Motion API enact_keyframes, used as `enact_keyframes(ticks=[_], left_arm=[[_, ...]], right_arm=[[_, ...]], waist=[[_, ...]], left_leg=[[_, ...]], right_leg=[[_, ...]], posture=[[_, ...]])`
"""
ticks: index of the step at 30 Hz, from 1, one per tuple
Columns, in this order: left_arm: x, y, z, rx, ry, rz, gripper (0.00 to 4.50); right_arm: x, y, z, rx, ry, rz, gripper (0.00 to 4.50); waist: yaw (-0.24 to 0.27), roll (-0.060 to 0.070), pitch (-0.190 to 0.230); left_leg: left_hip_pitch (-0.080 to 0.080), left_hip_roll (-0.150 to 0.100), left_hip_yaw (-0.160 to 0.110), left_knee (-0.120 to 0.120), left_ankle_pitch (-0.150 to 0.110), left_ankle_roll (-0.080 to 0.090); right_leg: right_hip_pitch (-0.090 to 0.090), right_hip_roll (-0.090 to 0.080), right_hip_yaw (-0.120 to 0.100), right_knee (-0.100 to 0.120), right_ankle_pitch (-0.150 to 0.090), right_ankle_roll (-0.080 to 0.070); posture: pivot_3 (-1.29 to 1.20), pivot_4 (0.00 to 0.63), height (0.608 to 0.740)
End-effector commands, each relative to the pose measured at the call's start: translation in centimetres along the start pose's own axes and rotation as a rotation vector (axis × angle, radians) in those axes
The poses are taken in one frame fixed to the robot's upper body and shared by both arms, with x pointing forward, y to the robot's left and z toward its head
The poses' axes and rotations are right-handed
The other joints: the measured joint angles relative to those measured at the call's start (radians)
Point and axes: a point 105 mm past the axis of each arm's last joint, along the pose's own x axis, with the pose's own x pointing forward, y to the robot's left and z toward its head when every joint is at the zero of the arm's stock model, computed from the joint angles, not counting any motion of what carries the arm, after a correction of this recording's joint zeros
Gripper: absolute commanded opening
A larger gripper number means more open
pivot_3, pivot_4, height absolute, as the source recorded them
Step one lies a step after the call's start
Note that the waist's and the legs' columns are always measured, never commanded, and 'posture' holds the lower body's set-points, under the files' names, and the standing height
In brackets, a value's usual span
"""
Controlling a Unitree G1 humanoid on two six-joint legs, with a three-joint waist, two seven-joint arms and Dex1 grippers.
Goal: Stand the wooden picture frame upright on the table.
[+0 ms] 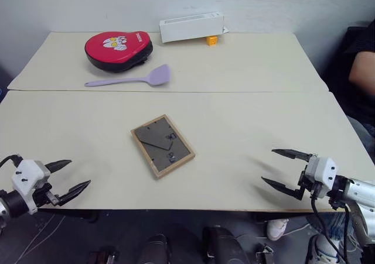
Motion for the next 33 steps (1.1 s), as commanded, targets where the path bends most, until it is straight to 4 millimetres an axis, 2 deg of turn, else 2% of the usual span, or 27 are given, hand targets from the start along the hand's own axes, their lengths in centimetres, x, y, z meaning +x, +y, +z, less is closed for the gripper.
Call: enact_keyframes(ticks=[1, 4, 6, 8, 9, 11, 15, 20, 22, 28, 30, 33], left_arm=[[-0.3, 0.5, 1.4, 0.058, -0.027, 0.031, 4.5], [0.1, 0.4, 2.0, 0.014, -0.046, 0.033, 4.5], [0.6, -0.7, 2.2, -0.002, -0.013, -0.026, 4.5], [1.7, -1.2, 2.3, -0.021, 0.023, -0.025, 4.5], [2.3, -0.7, 2.4, -0.063, 0.033, 0.03, 4.08], [3.7, -0.4, 3.0, -0.158, 0.015, 0.118, 3.58], [6.8, -3.1, 3.2, -0.158, 0.047, 0.071, 2.34], [9.9, -5.4, 4.1, -0.22, 0.004, 0.04, 0.69], [10.6, -6.3, 4.5, -0.241, -0.017, 0.014, 0.02], [12.9, -8.7, 5.2, -0.218, -0.022, -0.072, 0.02], [14.1, -9.4, 5.2, -0.215, -0.006, -0.107, 0.02], [14.8, -9.5, 5.7, -0.243, -0.015, -0.12, 0.02]], right_arm=[[0.1, -0.4, 0.3, -0.031, -0.015, -0.003, 4.46], [1.2, -0.8, 0.7, -0.006, -0.051, -0.013, 4.46], [3.3, -1.0, 2.1, -0.011, -0.1, 0.02, 4.46], [5.7, -1.1, 3.2, 0.011, -0.128, 0.055, 4.08], [6.8, -1.2, 3.6, 0.016, -0.133, 0.068, 3.81], [9.1, -1.3, 4.2, -0.006, -0.147, 0.078, 3.16], [13.2, -1.2, 4.5, -0.061, -0.132, 0.112, 1.78], [16.5, -1.5, 4.1, -0.124, -0.111, 0.119, 0.01], [17.5, -1.5, 4.2, -0.146, -0.113, 0.119, 0.0], [18.9, 0.0, 4.9, -0.117, -0.144, 0.18, 0.0], [18.5, 1.7, 5.4, -0.104, -0.159, 0.251, 0.0], [17.7, 3.1, 5.8, -0.079, -0.153, 0.304, 0.0]], waist=[[0.001, 0.0, 0.0], [0.001, 0.0, 0.0], [-0.001, 0.0, 0.0], [-0.007, 0.0, 0.0], [-0.007, 0.001, 0.0], [-0.002, 0.001, 0.0], [0.0, 0.001, 0.0], [0.001, 0.0, 0.0], [-0.001, 0.0, 0.0], [-0.001, 0.0, 0.0], [0.005, 0.0, 0.0], [0.012, 0.0, 0.0]], left_leg=[[0.0, 0.0, 0.0, 0.0, 0.0, 0.0], [0.0, 0.0, 0.0, 0.0, 0.0, 0.0], [0.0, 0.0, 0.0, 0.0, 0.0, 0.0], [0.0, 0.0, 0.0, 0.001, 0.0, 0.0], [0.0, 0.0, 0.0, 0.001, 0.0, -0.001], [0.0, 0.0, 0.0, 0.001, 0.001, -0.001], [-0.001, -0.001, 0.0, 0.002, 0.004, -0.007], [-0.003, -0.002, 0.0, 0.005, 0.003, -0.006], [-0.003, -0.002, 0.0, 0.005, 0.003, -0.006], [-0.002, -0.001, 0.0, 0.005, 0.004, -0.007], [-0.002, -0.001, 0.0, 0.005, 0.004, -0.007], [-0.002, -0.002, -0.001, 0.006, 0.004, -0.007]], right_leg=[[0.0, 0.0, 0.0, 0.0, 0.0, 0.0], [0.0, 0.0, 0.0, 0.0, 0.0, 0.0], [0.0, 0.0, 0.0, 0.001, 0.0, 0.0], [0.0, 0.0, 0.0, 0.002, 0.0, 0.0], [0.0, 0.0, 0.0, 0.003, 0.0, 0.0], [-0.001, 0.0, 0.0, 0.004, 0.0, 0.0], [-0.002, 0.0, 0.0, 0.005, 0.0, 0.0], [-0.002, 0.0, 0.0, 0.005, 0.001, 0.001], [-0.002, 0.0, -0.001, 0.005, 0.001, 0.001], [-0.002, 0.001, -0.001, 0.005, 0.001, 0.001], [-0.002, 0.001, -0.001, 0.005, 0.001, 0.001], [-0.001, 0.0, -0.002, 0.005, 0.001, 0.001]], posture=[[0.0, 0.15, 0.74], [0.0, 0.15, 0.74], [0.0, 0.15, 0.74], [0.0, 0.15, 0.74], [0.0, 0.15, 0.74], [0.0, 0.15, 0.74], [0.0, 0.15, 0.74], [0.0, 0.15, 0.74], [0.0, 0.15, 0.74], [0.0, 0.15, 0.74], [0.0, 0.15, 0.74], [0.0, 0.15, 0.74]])
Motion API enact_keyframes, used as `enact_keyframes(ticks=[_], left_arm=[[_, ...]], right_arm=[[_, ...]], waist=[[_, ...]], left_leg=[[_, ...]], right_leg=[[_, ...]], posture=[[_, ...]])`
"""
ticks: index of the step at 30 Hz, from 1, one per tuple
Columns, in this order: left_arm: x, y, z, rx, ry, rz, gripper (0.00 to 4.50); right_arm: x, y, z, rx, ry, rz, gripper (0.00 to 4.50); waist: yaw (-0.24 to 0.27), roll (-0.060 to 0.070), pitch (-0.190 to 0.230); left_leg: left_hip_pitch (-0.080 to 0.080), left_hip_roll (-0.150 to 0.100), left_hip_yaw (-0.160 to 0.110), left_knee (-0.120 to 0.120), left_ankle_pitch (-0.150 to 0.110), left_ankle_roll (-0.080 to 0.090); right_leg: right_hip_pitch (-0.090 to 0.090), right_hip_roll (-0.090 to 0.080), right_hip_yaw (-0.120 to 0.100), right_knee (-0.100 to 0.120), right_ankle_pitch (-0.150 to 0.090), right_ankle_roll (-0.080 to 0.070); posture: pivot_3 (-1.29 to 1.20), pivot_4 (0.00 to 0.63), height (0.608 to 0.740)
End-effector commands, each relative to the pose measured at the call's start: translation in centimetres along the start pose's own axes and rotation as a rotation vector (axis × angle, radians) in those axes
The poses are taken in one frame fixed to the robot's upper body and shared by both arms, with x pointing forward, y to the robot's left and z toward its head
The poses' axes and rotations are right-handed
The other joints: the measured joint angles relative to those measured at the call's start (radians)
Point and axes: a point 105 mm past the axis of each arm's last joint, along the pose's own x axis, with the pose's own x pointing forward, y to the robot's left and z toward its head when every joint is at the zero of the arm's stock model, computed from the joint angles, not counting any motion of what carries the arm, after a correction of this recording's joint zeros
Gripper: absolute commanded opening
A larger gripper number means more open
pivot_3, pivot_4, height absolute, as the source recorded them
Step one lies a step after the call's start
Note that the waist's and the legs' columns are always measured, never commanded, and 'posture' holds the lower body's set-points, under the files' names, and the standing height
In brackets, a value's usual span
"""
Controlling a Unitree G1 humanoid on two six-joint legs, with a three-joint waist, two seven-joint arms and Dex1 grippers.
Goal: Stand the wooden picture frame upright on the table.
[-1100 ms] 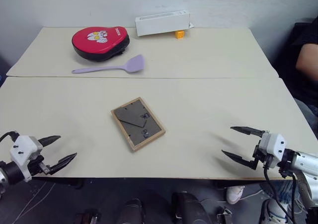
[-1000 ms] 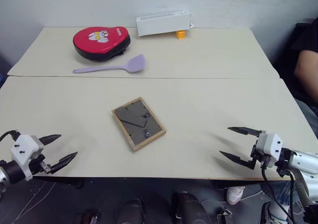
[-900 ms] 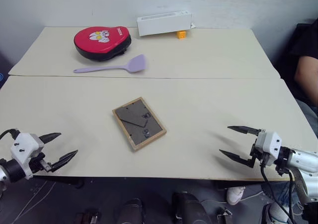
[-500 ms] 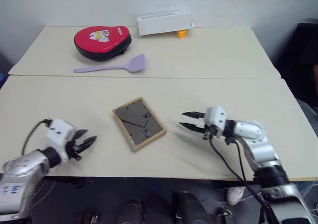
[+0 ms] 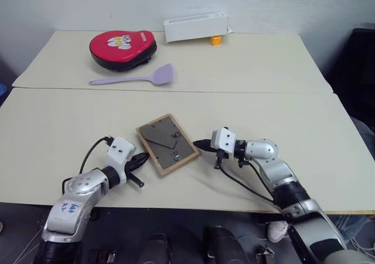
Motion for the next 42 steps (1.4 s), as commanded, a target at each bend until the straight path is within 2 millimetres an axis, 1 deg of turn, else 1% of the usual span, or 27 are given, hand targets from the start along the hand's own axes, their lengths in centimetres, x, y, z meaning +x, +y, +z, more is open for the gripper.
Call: enact_keyframes(ticks=[1, 4, 7, 10, 12, 15, 16, 18, 19, 21, 22, 25, 26, 28, 29, 30, 32, 36, 42], left_arm=[[1.2, -1.0, 0.1, -0.017, 0.002, -0.056, 0.02], [1.5, -1.3, 0.4, 0.011, 0.0, -0.086, 0.02], [1.9, -1.1, 0.4, 0.018, 0.002, -0.094, 0.02], [1.6, -0.7, 0.2, 0.023, 0.016, -0.091, 0.02], [0.7, -0.2, -0.2, -0.002, 0.041, -0.092, 0.02], [-1.4, 1.5, -1.0, -0.062, 0.106, -0.078, 0.59], [-2.6, 2.1, -1.5, -0.154, 0.17, -0.119, 0.92], [-4.2, 2.4, -2.0, -0.283, 0.262, -0.199, 1.46], [-5.2, 2.2, -1.8, -0.377, 0.311, -0.278, 1.8], [-6.0, 2.1, -0.6, -0.522, 0.333, -0.378, 2.39], [-6.2, 2.0, -0.2, -0.561, 0.336, -0.402, 2.71], [-4.9, 3.7, 0.7, -0.735, 0.377, -0.357, 3.68], [-4.6, 3.8, 0.9, -0.773, 0.394, -0.352, 3.95], [-3.7, 3.4, 2.0, -0.86, 0.396, -0.417, 4.47], [-3.2, 2.6, 2.6, -0.875, 0.402, -0.479, 4.47], [-2.3, 2.3, 2.9, -0.898, 0.405, -0.503, 4.47], [-1.1, 1.8, 3.0, -0.915, 0.427, -0.513, 4.47], [-0.8, 0.3, 2.3, -0.897, 0.508, -0.559, 4.47], [-0.2, -0.6, 2.8, -0.953, 0.495, -0.614, 4.47]], right_arm=[[0.0, 1.9, 2.2, 0.003, -0.05, 0.075, 0.0], [-0.4, 2.5, 2.5, 0.028, -0.041, 0.06, 0.0], [-1.1, 2.8, 2.1, 0.044, -0.009, 0.026, 0.0], [-2.1, 2.8, 1.4, 0.053, 0.032, 0.0, 0.0], [-2.8, 2.5, 1.1, 0.045, 0.054, -0.013, 0.0], [-3.9, 2.1, 1.1, 0.04, 0.073, -0.027, 0.0], [-4.2, 2.1, 1.2, 0.036, 0.077, -0.026, 0.0], [-4.4, 2.1, 1.2, 0.031, 0.082, -0.023, 0.0], [-4.4, 2.2, 1.3, 0.025, 0.082, -0.014, 0.0], [-4.1, 2.4, 1.4, 0.021, 0.08, -0.005, 0.0], [-4.0, 2.4, 1.4, 0.02, 0.079, -0.003, 0.0], [-3.1, 2.6, 1.4, 0.01, 0.075, 0.011, 0.0], [-2.9, 2.6, 1.4, 0.009, 0.075, 0.012, 0.0], [-2.5, 2.3, 1.5, 0.003, 0.076, 0.005, 0.0], [-2.2, 2.3, 1.5, -0.002, 0.079, 0.01, 0.0], [-1.8, 2.3, 1.5, -0.009, 0.08, 0.019, 0.0], [-1.3, 2.5, 1.6, -0.016, 0.08, 0.034, 0.0], [-0.7, 2.6, 2.0, -0.02, 0.074, 0.043, 0.0], [0.0, 2.4, 2.3, -0.02, 0.07, 0.038, 0.0]], waist=[[0.006, 0.0, 0.0], [0.006, 0.0, 0.0], [0.012, 0.0, 0.0], [0.017, 0.0, 0.0], [0.017, 0.0, 0.0], [0.012, 0.0, 0.0], [0.007, 0.0, 0.0], [-0.009, 0.0, 0.0], [-0.015, 0.0, 0.0], [-0.018, 0.0, 0.0], [-0.018, 0.0, 0.0], [-0.007, -0.001, 0.001], [-0.004, -0.001, 0.0], [0.0, -0.001, 0.0], [0.001, -0.001, 0.0], [0.003, -0.001, 0.0], [0.002, -0.002, 0.0], [-0.007, -0.002, 0.0], [-0.007, -0.002, 0.0]], left_leg=[[0.0, 0.0, 0.0, 0.0, 0.0, 0.0], [0.001, 0.0, 0.0, 0.0, 0.0, 0.0], [0.001, 0.0, 0.0, 0.0, 0.0, -0.001], [0.001, 0.0, 0.0, 0.0, 0.0, -0.001], [0.001, -0.001, 0.0, 0.0, 0.0, 0.0], [0.001, 0.0, 0.0, -0.001, 0.0, 0.0], [0.001, 0.0, 0.0, -0.001, 0.0, 0.0], [0.001, 0.001, 0.0, -0.002, 0.001, -0.001], [0.002, 0.001, -0.001, -0.002, 0.001, -0.002], [0.003, 0.002, 0.0, -0.004, 0.001, -0.002], [0.003, 0.002, -0.001, -0.004, 0.001, -0.002], [0.001, 0.001, -0.001, -0.003, 0.001, -0.002], [0.0, 0.001, -0.001, -0.001, 0.001, -0.002], [0.0, 0.0, -0.002, 0.0, 0.001, -0.002], [0.0, -0.001, -0.003, 0.0, 0.002, -0.002], [0.0, -0.002, -0.003, 0.0, 0.002, -0.001], [-0.001, -0.003, -0.002, 0.0, 0.002, -0.001], [-0.001, -0.003, -0.002, 0.0, 0.002, -0.001], [-0.001, -0.003, -0.003, 0.001, 0.002, -0.002]], right_leg=[[0.0, 0.0, 0.0, 0.0, 0.0, 0.0], [0.0, 0.0, 0.0, 0.001, 0.0, 0.0], [0.0, 0.0, 0.0, 0.001, 0.0, 0.0], [0.0, 0.0, 0.0, 0.0, 0.0, 0.0], [0.0, 0.0, 0.0, 0.0, 0.0, 0.0], [0.0, 0.0, 0.0, -0.001, 0.0, 0.0], [0.0, 0.0, 0.001, 0.0, 0.0, 0.0], [0.0, 0.001, 0.001, 0.0, 0.0, -0.001], [0.0, 0.001, 0.0, 0.001, -0.001, -0.001], [0.0, 0.002, 0.001, 0.002, -0.001, -0.002], [-0.001, 0.002, 0.0, 0.002, -0.001, -0.003], [-0.002, 0.003, 0.0, 0.002, -0.001, -0.002], [-0.002, 0.003, -0.001, 0.002, -0.001, -0.002], [-0.001, 0.002, -0.001, 0.003, -0.001, -0.002], [-0.001, 0.001, -0.001, 0.003, -0.001, -0.002], [-0.001, 0.001, -0.001, 0.003, -0.001, -0.001], [-0.002, 0.0, -0.001, 0.004, -0.001, -0.001], [-0.002, 0.0, 0.0, 0.007, -0.001, -0.001], [-0.002, 0.0, 0.0, 0.006, -0.001, 0.0]], posture=[[0.0, 0.15, 0.74], [0.0, 0.15, 0.74], [0.0, 0.15, 0.74], [0.0, 0.15, 0.74], [0.0, 0.15, 0.74], [0.0, 0.15, 0.74], [0.0, 0.15, 0.74], [0.0, 0.15, 0.74], [0.0, 0.15, 0.74], [0.0, 0.15, 0.74], [0.0, 0.15, 0.74], [0.0, 0.15, 0.74], [0.0, 0.15, 0.74], [0.0, 0.15, 0.74], [0.0, 0.15, 0.74], [0.0, 0.15, 0.74], [0.0, 0.15, 0.74], [0.0, 0.15, 0.74], [0.0, 0.15, 0.74]])
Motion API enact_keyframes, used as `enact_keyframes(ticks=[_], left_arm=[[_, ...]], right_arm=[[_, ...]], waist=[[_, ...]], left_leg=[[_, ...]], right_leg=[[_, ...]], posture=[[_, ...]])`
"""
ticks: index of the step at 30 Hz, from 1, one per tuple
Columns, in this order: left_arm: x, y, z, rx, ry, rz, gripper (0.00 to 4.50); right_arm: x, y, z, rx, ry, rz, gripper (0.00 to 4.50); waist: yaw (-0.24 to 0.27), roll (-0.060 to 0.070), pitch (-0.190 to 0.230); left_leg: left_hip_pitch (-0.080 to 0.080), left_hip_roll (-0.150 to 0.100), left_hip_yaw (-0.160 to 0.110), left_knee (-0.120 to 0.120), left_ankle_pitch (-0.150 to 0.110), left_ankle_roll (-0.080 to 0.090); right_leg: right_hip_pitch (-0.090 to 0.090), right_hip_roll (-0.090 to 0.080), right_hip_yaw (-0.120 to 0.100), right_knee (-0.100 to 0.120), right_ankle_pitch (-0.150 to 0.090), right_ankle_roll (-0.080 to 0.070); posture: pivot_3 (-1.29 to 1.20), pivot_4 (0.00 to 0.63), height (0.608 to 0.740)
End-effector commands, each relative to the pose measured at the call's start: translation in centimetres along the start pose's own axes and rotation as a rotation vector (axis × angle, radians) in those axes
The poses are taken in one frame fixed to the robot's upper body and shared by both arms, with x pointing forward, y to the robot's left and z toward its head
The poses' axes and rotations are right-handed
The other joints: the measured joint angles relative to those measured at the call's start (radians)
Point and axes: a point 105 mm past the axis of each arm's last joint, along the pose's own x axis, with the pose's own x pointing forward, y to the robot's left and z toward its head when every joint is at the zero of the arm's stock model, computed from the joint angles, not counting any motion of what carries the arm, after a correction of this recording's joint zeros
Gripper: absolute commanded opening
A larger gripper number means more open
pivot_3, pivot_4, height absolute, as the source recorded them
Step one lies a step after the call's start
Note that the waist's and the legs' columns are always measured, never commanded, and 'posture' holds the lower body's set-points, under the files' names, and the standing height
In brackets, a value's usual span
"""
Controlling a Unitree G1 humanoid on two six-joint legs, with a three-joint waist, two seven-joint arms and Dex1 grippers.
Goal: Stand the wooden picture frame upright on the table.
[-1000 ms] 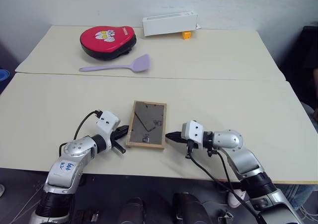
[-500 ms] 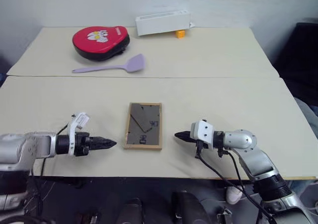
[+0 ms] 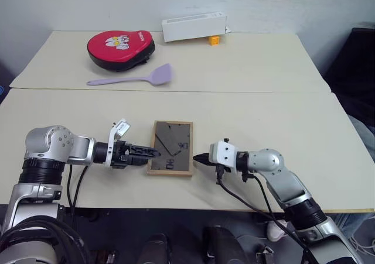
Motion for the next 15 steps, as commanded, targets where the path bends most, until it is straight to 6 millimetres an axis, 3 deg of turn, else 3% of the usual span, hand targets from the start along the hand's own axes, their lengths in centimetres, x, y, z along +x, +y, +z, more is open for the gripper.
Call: enact_keyframes(ticks=[1, 6, 7, 9, 15], left_arm=[[1.4, -0.2, -0.7, -0.06, 0.041, -0.063, 4.47], [2.5, -0.3, -0.5, -0.094, 0.019, -0.092, 4.47], [2.6, -0.3, -0.5, -0.099, 0.014, -0.091, 4.29], [2.7, -0.1, -0.5, -0.102, 0.004, -0.08, 3.89], [2.0, -0.2, -0.6, -0.102, -0.015, -0.082, 1.94]], right_arm=[[0.6, -0.2, 1.2, -0.026, -0.038, -0.002, 0.0], [0.8, 0.1, 1.3, -0.024, -0.039, 0.005, 0.0], [0.9, 0.2, 1.3, -0.023, -0.039, 0.005, 0.0], [0.8, 0.2, 1.3, -0.021, -0.037, 0.003, 0.0], [-0.4, -0.2, 0.3, -0.013, -0.009, -0.018, 0.0]], waist=[[0.002, 0.0, 0.0], [0.006, 0.0, 0.0], [0.007, 0.0, 0.0], [0.008, 0.0, 0.0], [0.001, 0.0, 0.0]], left_leg=[[0.0, 0.0, 0.0, 0.0, 0.0, 0.0], [0.0, -0.003, -0.002, 0.0, 0.001, 0.001], [0.0, -0.004, -0.002, 0.0, 0.001, 0.001], [0.0, -0.004, -0.003, 0.001, 0.001, 0.001], [-0.001, -0.004, -0.003, 0.0, 0.001, 0.001]], right_leg=[[0.0, 0.0, 0.0, -0.001, 0.0, 0.0], [0.0, -0.003, -0.001, -0.003, 0.0, 0.0], [0.001, -0.003, -0.001, -0.003, 0.0, 0.001], [0.001, -0.004, -0.001, -0.003, 0.0, 0.001], [0.0, -0.004, -0.002, -0.003, 0.0, 0.001]], posture=[[0.0, 0.15, 0.74], [0.0, 0.15, 0.74], [0.0, 0.15, 0.74], [0.0, 0.15, 0.74], [0.0, 0.15, 0.74]])
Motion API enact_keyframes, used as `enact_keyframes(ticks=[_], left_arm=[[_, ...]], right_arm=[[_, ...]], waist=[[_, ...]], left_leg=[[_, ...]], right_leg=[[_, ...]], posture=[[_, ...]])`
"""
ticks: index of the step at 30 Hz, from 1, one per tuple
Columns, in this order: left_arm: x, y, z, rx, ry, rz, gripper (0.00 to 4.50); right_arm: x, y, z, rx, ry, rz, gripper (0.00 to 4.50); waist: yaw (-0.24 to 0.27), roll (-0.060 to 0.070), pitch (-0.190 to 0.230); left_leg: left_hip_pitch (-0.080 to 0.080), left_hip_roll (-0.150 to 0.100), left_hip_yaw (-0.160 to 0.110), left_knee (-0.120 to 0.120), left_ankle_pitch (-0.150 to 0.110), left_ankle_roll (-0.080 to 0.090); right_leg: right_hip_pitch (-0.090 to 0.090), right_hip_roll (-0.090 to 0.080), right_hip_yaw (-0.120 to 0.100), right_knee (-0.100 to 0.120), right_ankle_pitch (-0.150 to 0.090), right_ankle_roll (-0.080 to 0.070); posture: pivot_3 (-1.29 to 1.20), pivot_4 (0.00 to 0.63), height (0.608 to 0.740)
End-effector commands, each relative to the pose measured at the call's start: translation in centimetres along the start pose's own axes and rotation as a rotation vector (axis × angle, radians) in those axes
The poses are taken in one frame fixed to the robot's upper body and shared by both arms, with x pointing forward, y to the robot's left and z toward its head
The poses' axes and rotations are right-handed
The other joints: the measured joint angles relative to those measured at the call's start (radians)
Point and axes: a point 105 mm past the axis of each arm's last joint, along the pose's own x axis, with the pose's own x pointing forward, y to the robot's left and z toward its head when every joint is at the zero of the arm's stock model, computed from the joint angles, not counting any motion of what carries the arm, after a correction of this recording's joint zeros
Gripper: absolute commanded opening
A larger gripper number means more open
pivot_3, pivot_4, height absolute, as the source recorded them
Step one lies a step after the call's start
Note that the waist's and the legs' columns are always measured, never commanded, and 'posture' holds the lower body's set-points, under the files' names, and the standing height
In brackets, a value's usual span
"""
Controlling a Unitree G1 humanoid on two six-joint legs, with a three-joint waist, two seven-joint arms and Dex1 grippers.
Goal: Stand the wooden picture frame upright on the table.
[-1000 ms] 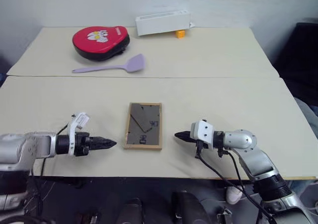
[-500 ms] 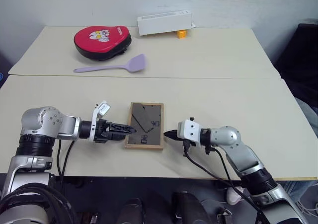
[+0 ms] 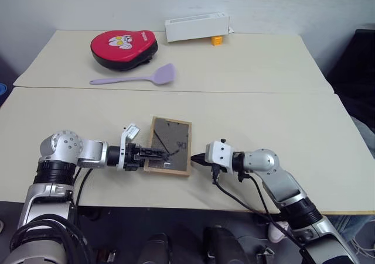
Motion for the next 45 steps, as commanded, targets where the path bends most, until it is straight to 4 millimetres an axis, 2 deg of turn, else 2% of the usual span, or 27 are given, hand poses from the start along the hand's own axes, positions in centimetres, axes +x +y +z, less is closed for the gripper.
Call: enact_keyframes(ticks=[1, 2, 3, 4, 7, 8, 11, 13, 15, 19, 26, 28, 30, 34, 40, 43, 45], left_arm=[[-0.6, -0.8, -0.1, 0.002, -0.016, -0.048, 1.68], [-0.9, -0.9, -0.1, 0.005, -0.024, -0.057, 1.36], [-1.2, -1.3, 0.1, 0.008, -0.042, -0.089, 1.26], [-1.4, -1.6, 0.1, 0.01, -0.054, -0.112, 1.28], [-2.1, -2.9, -0.2, 0.043, -0.048, -0.182, 1.28], [-2.2, -3.4, -0.3, 0.061, -0.049, -0.203, 1.28], [-2.7, -4.7, 0.4, 0.251, -0.163, -0.213, 1.28], [-2.2, -4.2, -0.1, 0.423, -0.179, -0.159, 1.28], [-1.9, -4.2, -0.7, 0.529, -0.177, -0.169, 1.28], [-1.0, -3.5, -1.3, 0.552, -0.132, -0.157, 1.28], [-0.4, -3.8, -0.9, 0.604, -0.156, -0.172, 1.28], [-0.3, -3.8, -0.8, 0.607, -0.157, -0.171, 1.28], [-0.2, -3.7, -0.7, 0.603, -0.158, -0.168, 1.28], [-0.1, -3.6, -0.7, 0.567, -0.153, -0.173, 1.28], [-0.4, -3.7, -0.5, 0.49, -0.155, -0.186, 1.28], [-0.8, -4.7, -0.1, 0.422, -0.182, -0.265, 1.28], [-1.1, -5.2, -0.2, 0.373, -0.17, -0.299, 1.28]], right_arm=[[-1.5, -0.6, 0.2, -0.025, -0.014, -0.031, 0.0], [-2.2, -0.8, 0.0, -0.027, -0.02, -0.046, 0.0], [-3.0, -1.2, 0.2, -0.047, -0.06, -0.064, 0.0], [-3.6, -1.4, 0.4, -0.063, -0.09, -0.077, 0.0], [-5.2, -2.7, 0.9, -0.063, -0.151, -0.111, 0.54], [-5.6, -3.1, 1.3, -0.084, -0.173, -0.116, 0.82], [-6.4, -4.8, 4.2, 0.033, -0.311, -0.088, 1.83], [-5.7, -4.9, 6.0, 0.21, -0.316, 0.042, 2.51], [-5.2, -4.8, 6.7, 0.327, -0.284, 0.11, 3.18], [-2.8, -5.0, 9.1, 0.383, -0.291, 0.125, 4.47], [-0.6, -3.3, 9.4, 0.426, -0.216, 0.214, 4.47], [-0.4, -2.7, 10.3, 0.433, -0.246, 0.255, 4.47], [-0.4, -2.5, 11.2, 0.433, -0.278, 0.274, 4.47], [-1.6, -1.9, 12.5, 0.378, -0.35, 0.317, 4.47], [-3.8, -1.5, 10.9, 0.303, -0.331, 0.3, 4.47], [-4.8, -1.5, 9.3, 0.193, -0.297, 0.256, 4.47], [-5.6, -2.3, 8.5, 0.143, -0.318, 0.187, 4.47]], waist=[[0.001, 0.0, 0.0], [0.0, 0.0, 0.0], [0.0, 0.0, 0.0], [0.0, 0.0, 0.0], [-0.005, -0.001, 0.001], [-0.005, -0.001, 0.001], [-0.007, -0.001, 0.001], [-0.01, 0.0, 0.001], [-0.005, 0.001, 0.001], [0.001, 0.0, 0.001], [0.0, 0.0, 0.001], [-0.001, 0.0, 0.001], [-0.001, 0.0, 0.001], [-0.001, 0.0, 0.001], [0.001, 0.0, 0.001], [0.002, 0.0, 0.001], [0.0, 0.0, 0.002]], left_leg=[[0.0, 0.0, 0.0, 0.0, 0.0, 0.0], [0.0, 0.0, -0.001, 0.0, 0.0, 0.0], [0.0, 0.0, -0.001, 0.0, 0.0, 0.0], [0.0, 0.0, 0.0, 0.0, 0.0, 0.0], [0.0, 0.0, 0.0, -0.001, 0.001, -0.001], [0.0, 0.001, 0.0, -0.001, 0.001, -0.001], [0.0, 0.001, 0.0, -0.001, 0.001, -0.002], [0.0, 0.002, 0.0, -0.001, 0.001, -0.003], [0.0, 0.002, -0.001, -0.002, 0.002, -0.003], [-0.001, 0.002, -0.003, -0.003, 0.002, -0.004], [-0.005, 0.0, -0.005, -0.002, 0.002, -0.001], [-0.007, 0.0, -0.005, -0.002, 0.002, -0.001], [-0.009, 0.0, -0.005, -0.001, 0.002, -0.001], [-0.016, 0.0, -0.006, 0.002, 0.003, -0.001], [-0.017, -0.001, -0.006, 0.002, 0.003, 0.0], [-0.017, -0.002, -0.005, 0.002, 0.003, 0.0], [-0.017, -0.002, -0.005, 0.002, 0.003, 0.0]], right_leg=[[0.0, 0.0, 0.0, 0.0, 0.0, 0.0], [0.0, 0.0, 0.0, 0.0, 0.0, 0.0], [0.0, 0.0, 0.0, 0.0, 0.0, 0.0], [0.0, 0.0, 0.0, -0.001, 0.0, 0.0], [0.0, 0.0, 0.0, -0.001, 0.0, 0.0], [0.0, 0.001, -0.001, -0.001, 0.0, 0.0], [-0.001, 0.001, 0.0, -0.001, 0.0, 0.0], [-0.001, 0.001, -0.001, -0.001, 0.0, 0.0], [-0.001, 0.001, -0.001, -0.002, 0.0, 0.0], [0.0, 0.001, -0.004, -0.002, -0.001, -0.002], [-0.002, -0.001, -0.004, -0.003, -0.001, -0.001], [-0.003, -0.001, -0.004, -0.003, 0.0, 0.0], [-0.005, -0.001, -0.005, -0.003, 0.0, 0.0], [-0.011, -0.001, -0.006, 0.0, 0.0, 0.0], [-0.012, -0.001, -0.005, 0.0, 0.0, 0.0], [-0.012, -0.001, -0.005, 0.0, 0.0, 0.001], [-0.012, -0.001, -0.004, 0.001, 0.001, 0.001]], posture=[[0.0, 0.15, 0.74], [0.0, 0.15, 0.74], [0.0, 0.15, 0.74], [0.0, 0.15, 0.74], [0.0, 0.15, 0.74], [0.0, 0.15, 0.74], [0.0, 0.15, 0.74], [0.0, 0.15, 0.74], [0.0, 0.15, 0.74], [0.0, 0.15, 0.74], [0.0, 0.15, 0.74], [0.0, 0.15, 0.74], [0.0, 0.15, 0.74], [0.0, 0.15, 0.74], [0.0, 0.15, 0.74], [0.0, 0.15, 0.74], [0.0, 0.15, 0.74]])
